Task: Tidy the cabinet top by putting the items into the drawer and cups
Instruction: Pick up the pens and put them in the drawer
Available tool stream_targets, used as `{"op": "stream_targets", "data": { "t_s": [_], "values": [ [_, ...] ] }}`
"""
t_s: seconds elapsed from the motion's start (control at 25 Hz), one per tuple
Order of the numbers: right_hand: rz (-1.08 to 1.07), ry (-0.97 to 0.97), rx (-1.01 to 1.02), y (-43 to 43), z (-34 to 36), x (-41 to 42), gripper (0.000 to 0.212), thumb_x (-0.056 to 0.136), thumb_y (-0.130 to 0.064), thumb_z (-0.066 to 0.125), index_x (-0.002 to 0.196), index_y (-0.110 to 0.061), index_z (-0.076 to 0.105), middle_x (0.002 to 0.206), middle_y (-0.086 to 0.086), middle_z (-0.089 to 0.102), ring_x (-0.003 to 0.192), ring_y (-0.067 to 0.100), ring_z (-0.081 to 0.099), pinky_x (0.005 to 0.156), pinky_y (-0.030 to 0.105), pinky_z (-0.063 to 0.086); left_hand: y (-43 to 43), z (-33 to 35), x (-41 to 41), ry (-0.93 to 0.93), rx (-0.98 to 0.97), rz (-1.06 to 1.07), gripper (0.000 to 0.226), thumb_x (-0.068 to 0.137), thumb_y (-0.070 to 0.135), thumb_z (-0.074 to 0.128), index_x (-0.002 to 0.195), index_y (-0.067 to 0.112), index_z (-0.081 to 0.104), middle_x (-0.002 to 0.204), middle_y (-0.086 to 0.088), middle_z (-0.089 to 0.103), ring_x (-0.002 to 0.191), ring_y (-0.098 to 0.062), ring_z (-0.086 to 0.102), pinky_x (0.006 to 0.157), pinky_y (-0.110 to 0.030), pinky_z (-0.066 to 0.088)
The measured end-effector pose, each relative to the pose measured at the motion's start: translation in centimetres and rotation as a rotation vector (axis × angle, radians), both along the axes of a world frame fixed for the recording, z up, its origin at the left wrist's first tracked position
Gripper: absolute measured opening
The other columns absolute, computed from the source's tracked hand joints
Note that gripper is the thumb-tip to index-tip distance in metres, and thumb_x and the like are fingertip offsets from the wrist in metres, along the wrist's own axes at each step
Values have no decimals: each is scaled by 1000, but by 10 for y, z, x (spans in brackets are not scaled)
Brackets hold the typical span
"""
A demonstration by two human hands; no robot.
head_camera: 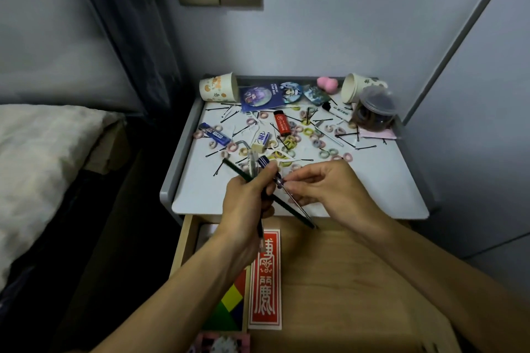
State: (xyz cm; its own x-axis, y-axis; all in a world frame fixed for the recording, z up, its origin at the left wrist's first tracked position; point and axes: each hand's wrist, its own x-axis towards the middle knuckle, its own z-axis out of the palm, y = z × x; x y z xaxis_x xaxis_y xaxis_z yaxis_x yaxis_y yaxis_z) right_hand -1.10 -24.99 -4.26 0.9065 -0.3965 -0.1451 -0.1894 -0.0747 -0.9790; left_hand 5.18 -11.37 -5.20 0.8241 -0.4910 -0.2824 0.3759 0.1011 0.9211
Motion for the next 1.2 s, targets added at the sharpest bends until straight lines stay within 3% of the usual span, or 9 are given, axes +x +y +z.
{"op": "stream_targets", "data": {
  "t_s": [0.16,0.36,0.4,0.48,0.6,0.68,0.92,1.08,1.2],
  "values": [
    [-195,60,-451,-41,-12,10,8,77,-17,79,84,-21,76,75,-8,73,69,1,66,67,18,53,1,-2,7,149,-11,68,22,96,31,59,90,10,60,58,3,44,49,-8,29,47,-23,22],
    [-221,87,-801,-60,-23,12,17,84,-20,74,101,-19,75,101,-3,71,91,10,64,83,26,51,2,-1,5,255,46,4,24,93,36,61,87,13,62,59,3,46,50,-8,32,47,-22,25],
    [-190,47,-810,-53,-19,11,18,86,-21,72,103,-18,74,103,-3,70,92,10,64,82,25,50,2,1,5,248,55,16,25,93,37,61,89,12,63,60,3,47,50,-8,32,47,-22,26],
    [-33,-3,-566,-30,-10,5,16,92,-21,64,105,-18,72,97,-5,71,84,6,66,76,20,52,2,5,5,203,50,50,28,93,37,60,87,11,64,61,2,48,49,-8,33,46,-22,27],
    [231,124,-112,5,-4,-8,20,97,-16,54,111,-12,67,88,0,71,73,16,69,66,24,55,2,8,4,144,50,112,30,96,35,56,81,11,61,56,3,52,43,-6,40,43,-21,30],
    [282,169,-13,10,-4,-13,18,95,-12,58,110,-11,68,81,1,71,67,15,65,57,21,50,3,10,1,162,37,110,30,97,36,55,85,9,61,59,1,57,44,-9,49,45,-23,36],
    [306,177,34,17,-9,-14,8,92,-11,63,98,-12,68,75,1,65,52,0,54,47,12,38,3,13,-5,137,32,75,28,97,34,55,90,7,56,62,-2,54,44,-12,48,43,-21,39],
    [432,169,-123,9,-11,-14,8,90,-16,67,97,-17,67,73,0,65,57,8,55,51,19,44,13,19,13,17,49,177,24,98,33,54,89,11,58,68,0,61,43,-8,34,45,-21,28],
    [652,301,-319,4,-15,-26,18,89,-17,67,106,-22,66,79,2,70,62,10,62,59,24,53,27,26,27,-42,44,289,18,99,30,53,88,16,55,64,3,59,46,-9,28,47,-23,23]
  ]
}}
